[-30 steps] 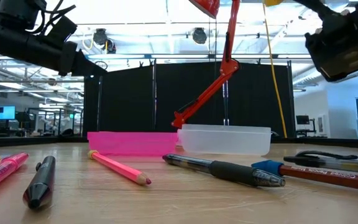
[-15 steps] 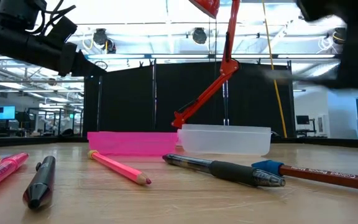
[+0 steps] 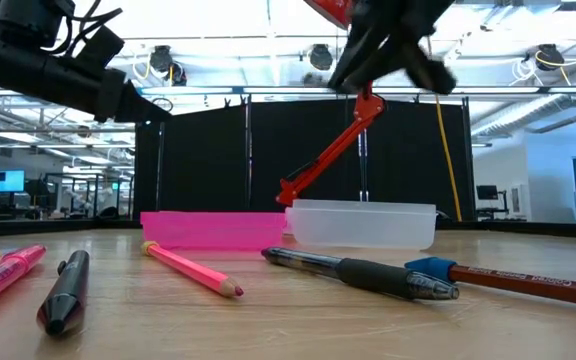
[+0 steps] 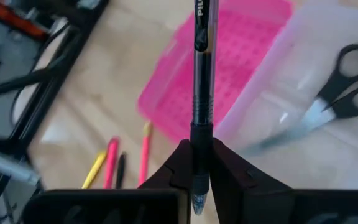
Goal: Pick & place school supplies into a supply box
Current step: Put the right black transparent pen into the pink supply box, then put the yellow pen into the pink supply box
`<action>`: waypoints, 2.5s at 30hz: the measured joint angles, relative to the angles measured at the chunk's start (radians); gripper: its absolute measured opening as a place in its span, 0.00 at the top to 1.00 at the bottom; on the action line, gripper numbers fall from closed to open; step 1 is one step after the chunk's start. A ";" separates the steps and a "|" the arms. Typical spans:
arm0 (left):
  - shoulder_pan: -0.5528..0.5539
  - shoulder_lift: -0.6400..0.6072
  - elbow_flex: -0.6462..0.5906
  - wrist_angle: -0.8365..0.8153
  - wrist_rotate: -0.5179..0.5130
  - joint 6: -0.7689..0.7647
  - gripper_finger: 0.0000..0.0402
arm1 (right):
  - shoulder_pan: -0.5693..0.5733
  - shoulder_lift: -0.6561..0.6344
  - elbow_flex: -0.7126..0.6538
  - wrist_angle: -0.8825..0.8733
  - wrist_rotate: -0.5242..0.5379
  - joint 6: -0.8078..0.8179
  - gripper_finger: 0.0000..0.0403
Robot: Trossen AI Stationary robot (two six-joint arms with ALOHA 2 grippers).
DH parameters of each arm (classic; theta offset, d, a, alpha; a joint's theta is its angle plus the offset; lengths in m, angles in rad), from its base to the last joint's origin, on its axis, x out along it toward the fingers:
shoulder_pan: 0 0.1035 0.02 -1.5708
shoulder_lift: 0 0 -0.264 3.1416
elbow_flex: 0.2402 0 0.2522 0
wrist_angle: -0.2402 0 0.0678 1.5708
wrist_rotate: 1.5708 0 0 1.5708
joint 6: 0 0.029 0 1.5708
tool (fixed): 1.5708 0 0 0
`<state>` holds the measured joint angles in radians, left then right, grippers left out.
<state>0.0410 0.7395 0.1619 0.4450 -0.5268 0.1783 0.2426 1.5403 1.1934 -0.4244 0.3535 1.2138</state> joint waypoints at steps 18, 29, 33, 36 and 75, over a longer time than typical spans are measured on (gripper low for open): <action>0.010 0.000 0.000 -0.031 -0.102 0.019 0.90 | -0.197 0.165 -0.098 0.094 -0.282 0.027 0.94; 0.010 0.000 0.000 -0.022 -0.102 0.019 0.90 | -0.221 0.255 -0.098 0.133 -0.280 0.003 0.94; 0.011 0.000 0.000 -0.022 -0.102 0.019 0.90 | -0.225 0.259 -0.098 0.136 -0.283 -0.004 0.94; 0.011 0.000 0.000 -0.023 -0.102 0.019 0.90 | -0.224 0.259 -0.098 0.136 -0.304 0.007 0.94; 0.011 0.000 0.000 -0.027 -0.004 0.031 0.90 | -0.117 -0.108 -0.097 0.113 -0.149 -0.305 0.79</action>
<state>0.0518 0.7392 0.1619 0.4184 -0.5306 0.2090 0.1254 1.4327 1.0966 -0.3116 0.2046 0.9091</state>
